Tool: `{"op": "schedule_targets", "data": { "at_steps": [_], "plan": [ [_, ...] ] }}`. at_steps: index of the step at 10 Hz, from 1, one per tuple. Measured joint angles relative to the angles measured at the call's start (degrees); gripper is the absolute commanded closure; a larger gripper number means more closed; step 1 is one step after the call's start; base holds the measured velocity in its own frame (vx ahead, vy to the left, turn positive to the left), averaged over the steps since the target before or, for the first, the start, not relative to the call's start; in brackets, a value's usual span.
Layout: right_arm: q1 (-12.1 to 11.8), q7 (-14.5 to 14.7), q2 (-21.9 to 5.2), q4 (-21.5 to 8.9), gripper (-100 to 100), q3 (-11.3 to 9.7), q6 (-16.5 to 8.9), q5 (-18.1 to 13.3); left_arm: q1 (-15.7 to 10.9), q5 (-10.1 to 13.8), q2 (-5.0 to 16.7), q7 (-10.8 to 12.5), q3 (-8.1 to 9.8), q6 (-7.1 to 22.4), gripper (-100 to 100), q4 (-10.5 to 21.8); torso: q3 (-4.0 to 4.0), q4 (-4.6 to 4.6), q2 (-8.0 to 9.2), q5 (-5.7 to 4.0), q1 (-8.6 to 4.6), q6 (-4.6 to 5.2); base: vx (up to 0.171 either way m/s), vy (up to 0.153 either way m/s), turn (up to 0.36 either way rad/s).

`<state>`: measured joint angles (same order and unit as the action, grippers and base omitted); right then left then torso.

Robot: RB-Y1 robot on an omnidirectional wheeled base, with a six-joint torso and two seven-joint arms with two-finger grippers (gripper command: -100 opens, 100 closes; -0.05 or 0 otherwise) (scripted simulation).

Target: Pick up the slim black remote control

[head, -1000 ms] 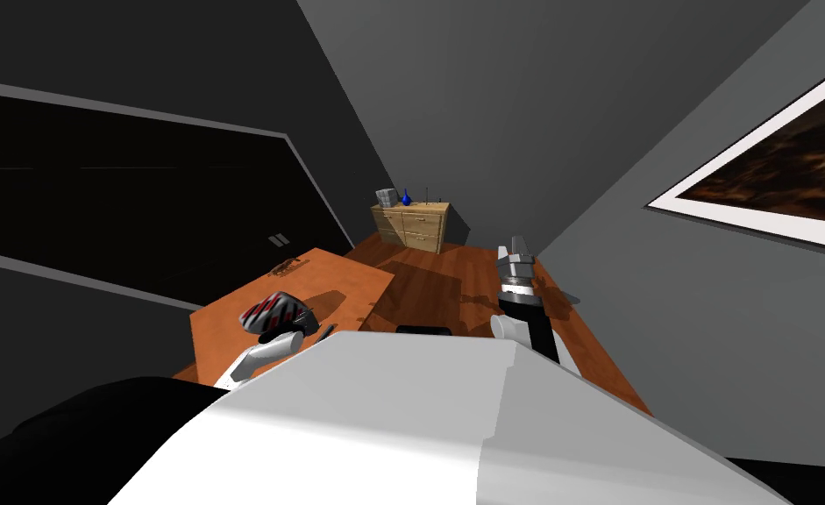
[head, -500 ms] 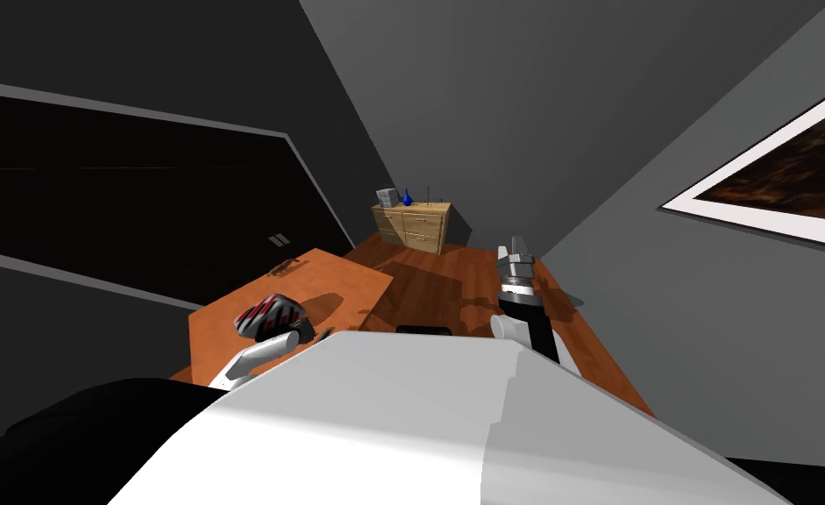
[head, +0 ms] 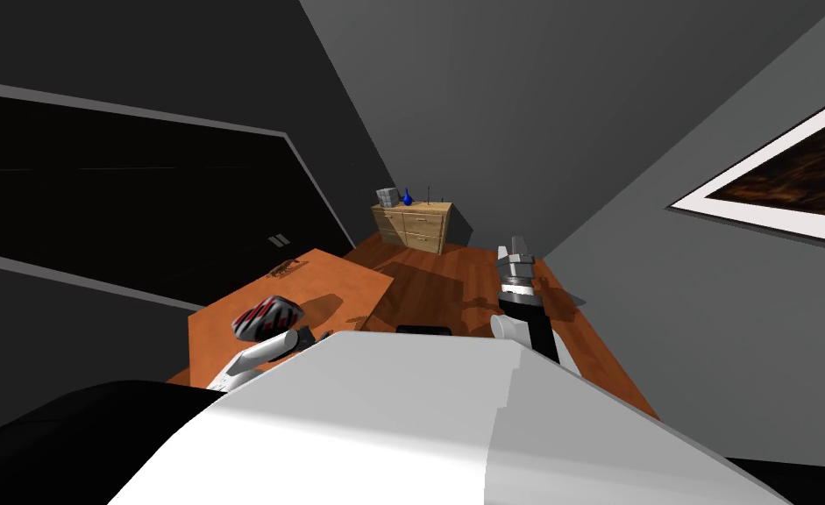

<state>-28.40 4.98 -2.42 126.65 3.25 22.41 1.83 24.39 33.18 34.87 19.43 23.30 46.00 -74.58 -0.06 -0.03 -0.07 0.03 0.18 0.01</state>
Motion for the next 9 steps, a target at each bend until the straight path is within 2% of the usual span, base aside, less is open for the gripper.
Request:
{"op": "schedule_targets", "data": {
  "at_steps": [1, 6, 9],
  "plan": [
    [0.0, 0.0, 0.0, 0.0, 0, 0.0, 0.0, 0.0, -1.1, 1.05, -0.01, -0.13, -0.29, 1.25, -100, 2.33, 0.0, 0.0, 0.0, 0.02, 0.05, 0.0, 0.009, 0.028, -0.004],
    [0.0, 0.0, 0.0, 0.0, 0, 0.0, 0.0, 0.0, -4.14, 4.48, 0.53, 0.14, -0.84, 6.83, -100, 7.89, 0.06, 0.02, 0.1, 0.01, 0.03, 0.0, -0.004, 0.034, -0.006],
    [0.0, 0.0, 0.0, 0.0, 0, 0.0, 0.0, 0.0, -7.27, 7.19, 0.88, -0.03, -1.64, 10.35, -100, 13.13, 0.05, 0.02, 0.08, 0.03, 0.12, 0.0, -0.002, 0.054, -0.01]
  ]
}}
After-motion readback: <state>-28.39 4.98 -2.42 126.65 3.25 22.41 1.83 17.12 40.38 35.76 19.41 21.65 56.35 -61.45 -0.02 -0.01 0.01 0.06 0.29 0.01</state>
